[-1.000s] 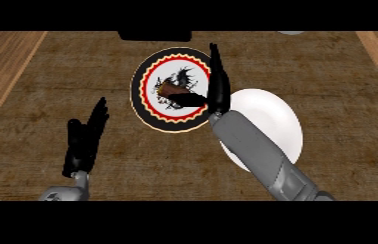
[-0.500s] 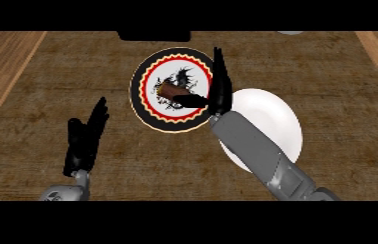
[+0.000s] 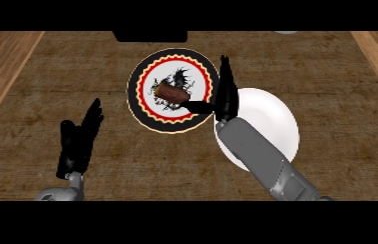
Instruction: Pick the sweet potato from the plate and place it in the plate
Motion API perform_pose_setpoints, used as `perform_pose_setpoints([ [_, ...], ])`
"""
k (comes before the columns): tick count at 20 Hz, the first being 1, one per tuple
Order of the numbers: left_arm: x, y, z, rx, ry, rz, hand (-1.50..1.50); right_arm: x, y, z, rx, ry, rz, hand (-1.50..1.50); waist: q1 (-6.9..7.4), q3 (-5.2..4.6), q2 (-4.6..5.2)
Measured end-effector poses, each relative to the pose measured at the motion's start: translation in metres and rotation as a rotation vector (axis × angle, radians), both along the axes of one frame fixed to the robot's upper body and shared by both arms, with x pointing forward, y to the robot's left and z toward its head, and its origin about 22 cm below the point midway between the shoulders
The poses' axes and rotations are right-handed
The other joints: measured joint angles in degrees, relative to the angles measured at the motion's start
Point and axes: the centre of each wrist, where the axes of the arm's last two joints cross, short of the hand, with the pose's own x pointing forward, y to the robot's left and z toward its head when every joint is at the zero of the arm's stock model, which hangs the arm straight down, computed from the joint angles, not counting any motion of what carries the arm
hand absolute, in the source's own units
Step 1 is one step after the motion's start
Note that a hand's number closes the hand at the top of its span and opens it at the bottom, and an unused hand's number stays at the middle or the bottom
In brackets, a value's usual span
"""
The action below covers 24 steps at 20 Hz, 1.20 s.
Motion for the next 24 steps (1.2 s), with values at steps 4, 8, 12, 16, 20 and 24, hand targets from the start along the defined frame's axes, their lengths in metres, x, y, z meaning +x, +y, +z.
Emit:
perform_pose_setpoints([
  [4,0.001,-0.004,0.000,-0.003,0.003,0.007,0.00,-0.002,-0.018,-0.013,-0.016,0.005,-0.032,-1.50,-0.14,0.00,-0.01],
  [8,0.005,0.000,0.004,-0.007,0.003,0.015,0.00,-0.002,-0.035,-0.016,-0.014,-0.011,-0.059,-1.50,-0.35,0.00,-0.06],
  [12,-0.001,-0.005,-0.002,-0.003,0.000,0.017,0.00,-0.009,-0.049,-0.021,-0.010,-0.027,-0.079,-1.50,-0.48,0.00,-0.10],
  [16,-0.001,0.000,-0.005,-0.009,-0.003,0.014,0.00,-0.011,-0.051,-0.023,-0.012,-0.025,-0.124,-1.50,-0.46,-0.02,-0.10],
  [20,-0.007,0.003,-0.005,-0.010,0.002,0.013,0.00,-0.020,-0.064,-0.031,-0.018,-0.019,-0.164,-1.50,-0.51,-0.01,-0.13],
  [24,-0.004,0.002,-0.004,-0.008,0.002,0.010,0.00,-0.021,-0.077,-0.033,-0.036,-0.017,-0.192,-1.50,-0.48,-0.01,-0.11],
])
